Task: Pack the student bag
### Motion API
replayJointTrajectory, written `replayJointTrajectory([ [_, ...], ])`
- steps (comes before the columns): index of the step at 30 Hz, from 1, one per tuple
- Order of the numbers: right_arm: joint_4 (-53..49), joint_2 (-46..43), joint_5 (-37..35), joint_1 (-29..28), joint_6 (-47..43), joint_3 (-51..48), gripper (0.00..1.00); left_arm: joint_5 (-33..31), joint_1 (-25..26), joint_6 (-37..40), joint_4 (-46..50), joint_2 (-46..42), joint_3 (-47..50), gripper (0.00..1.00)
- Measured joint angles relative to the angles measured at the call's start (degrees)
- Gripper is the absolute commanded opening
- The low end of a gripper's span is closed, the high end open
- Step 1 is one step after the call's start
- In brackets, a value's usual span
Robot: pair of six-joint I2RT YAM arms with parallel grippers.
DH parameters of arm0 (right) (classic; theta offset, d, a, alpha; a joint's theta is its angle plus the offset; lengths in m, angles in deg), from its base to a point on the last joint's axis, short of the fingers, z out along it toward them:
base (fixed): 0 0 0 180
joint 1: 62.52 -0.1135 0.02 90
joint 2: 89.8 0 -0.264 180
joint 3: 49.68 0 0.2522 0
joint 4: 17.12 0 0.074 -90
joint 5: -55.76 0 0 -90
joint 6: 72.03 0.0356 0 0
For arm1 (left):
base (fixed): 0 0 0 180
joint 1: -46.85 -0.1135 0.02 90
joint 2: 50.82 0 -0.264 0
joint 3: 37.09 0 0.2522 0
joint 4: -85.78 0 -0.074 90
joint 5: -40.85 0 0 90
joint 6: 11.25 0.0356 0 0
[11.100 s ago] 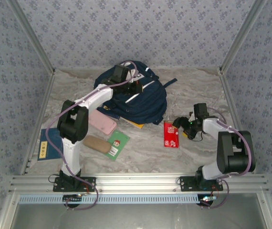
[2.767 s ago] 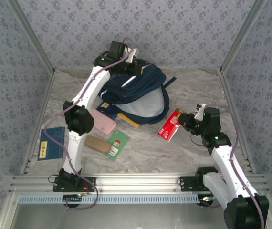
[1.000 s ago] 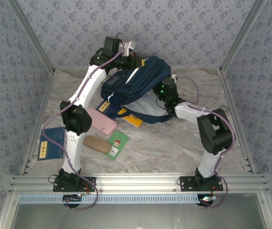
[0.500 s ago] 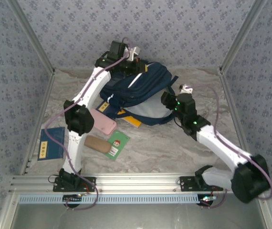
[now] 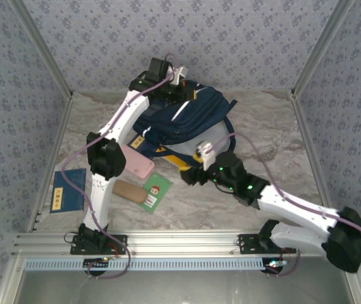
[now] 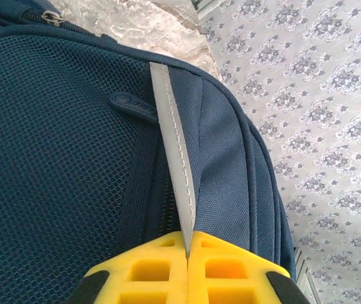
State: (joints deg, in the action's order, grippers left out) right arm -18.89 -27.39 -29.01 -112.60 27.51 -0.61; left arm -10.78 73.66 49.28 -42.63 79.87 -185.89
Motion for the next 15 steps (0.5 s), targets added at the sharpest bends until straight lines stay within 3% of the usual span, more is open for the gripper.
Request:
replayJointTrajectory([
  [3,5.3,11.5,4.5,-4.0,-4.5,1.4,0.86,0.7,0.2,-0.1,-1.4,0.0,2.0,0.00],
  [9,12.2,29.8,6.8,-10.5,-10.4,9.5,0.90,2.4,0.8,-2.0,-6.1,0.0,8.4,0.00],
  [15,16.4,39.1,6.3,-13.6,-11.3,15.9,0.92,3.0,1.5,-3.8,-11.0,0.0,13.1,0.00],
])
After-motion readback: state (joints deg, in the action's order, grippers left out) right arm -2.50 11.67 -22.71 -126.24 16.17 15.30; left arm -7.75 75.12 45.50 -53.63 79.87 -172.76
